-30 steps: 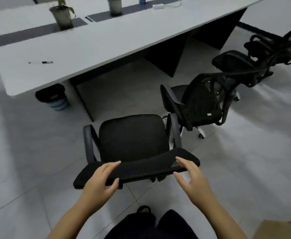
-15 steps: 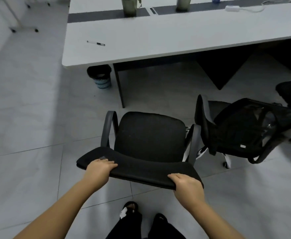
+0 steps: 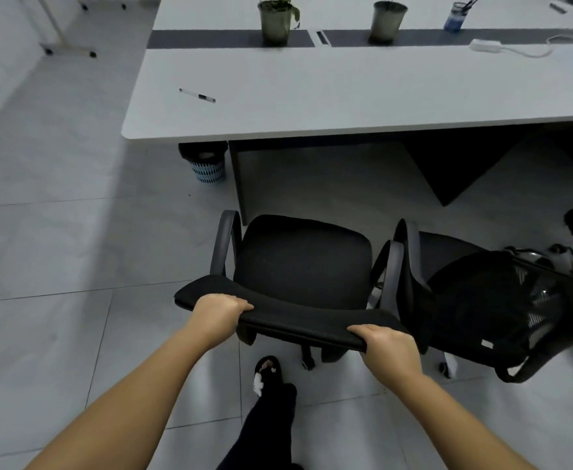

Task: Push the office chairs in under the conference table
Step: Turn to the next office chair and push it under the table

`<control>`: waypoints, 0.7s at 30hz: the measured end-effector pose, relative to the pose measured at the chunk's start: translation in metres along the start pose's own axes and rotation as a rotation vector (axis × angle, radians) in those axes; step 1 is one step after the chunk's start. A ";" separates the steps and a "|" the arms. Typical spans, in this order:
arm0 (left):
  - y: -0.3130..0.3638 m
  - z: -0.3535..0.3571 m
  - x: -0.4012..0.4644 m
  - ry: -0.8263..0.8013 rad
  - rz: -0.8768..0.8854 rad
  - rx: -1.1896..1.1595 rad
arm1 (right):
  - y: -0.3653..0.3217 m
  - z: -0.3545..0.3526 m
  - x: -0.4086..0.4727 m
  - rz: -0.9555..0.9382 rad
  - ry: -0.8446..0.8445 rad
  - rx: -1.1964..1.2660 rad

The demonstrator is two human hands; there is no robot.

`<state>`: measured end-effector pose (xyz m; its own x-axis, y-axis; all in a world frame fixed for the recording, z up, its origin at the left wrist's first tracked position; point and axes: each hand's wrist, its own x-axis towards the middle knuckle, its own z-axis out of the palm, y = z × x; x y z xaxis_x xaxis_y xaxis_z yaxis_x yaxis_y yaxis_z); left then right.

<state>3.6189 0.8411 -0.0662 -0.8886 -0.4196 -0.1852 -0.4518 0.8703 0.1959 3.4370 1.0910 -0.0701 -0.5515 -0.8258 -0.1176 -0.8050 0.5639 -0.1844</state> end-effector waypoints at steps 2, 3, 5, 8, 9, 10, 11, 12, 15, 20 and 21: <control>-0.014 -0.006 0.029 0.012 0.013 0.001 | 0.002 0.000 0.025 -0.001 0.025 -0.005; -0.021 -0.010 0.044 0.010 0.020 0.016 | 0.002 0.001 0.039 0.003 0.043 -0.011; -0.036 -0.021 0.074 0.009 0.026 0.031 | 0.002 0.003 0.067 0.012 0.069 0.000; -0.052 -0.034 0.109 0.008 0.061 -0.001 | 0.001 -0.001 0.103 0.026 0.063 0.023; -0.059 -0.039 0.121 0.003 0.077 -0.011 | 0.002 -0.002 0.117 0.023 0.062 0.031; -0.065 -0.042 0.131 0.019 0.088 -0.023 | 0.002 -0.003 0.128 0.018 0.070 0.040; -0.071 -0.046 0.140 0.035 0.088 -0.025 | 0.001 -0.004 0.139 0.017 0.086 0.047; -0.080 -0.051 0.152 0.037 0.079 -0.031 | 0.000 -0.005 0.155 0.018 0.095 0.052; -0.093 -0.066 0.184 -0.042 0.069 -0.009 | 0.000 -0.012 0.192 0.029 0.110 0.049; -0.081 -0.071 0.209 -0.107 0.169 -0.004 | 0.029 -0.024 0.216 0.015 0.118 0.058; -0.078 -0.068 0.211 -0.092 0.168 0.015 | 0.034 -0.025 0.218 0.006 0.113 0.044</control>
<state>3.4616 0.6669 -0.0547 -0.9400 -0.2439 -0.2385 -0.2963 0.9302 0.2168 3.2840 0.9306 -0.0771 -0.5795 -0.8149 -0.0087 -0.7926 0.5660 -0.2269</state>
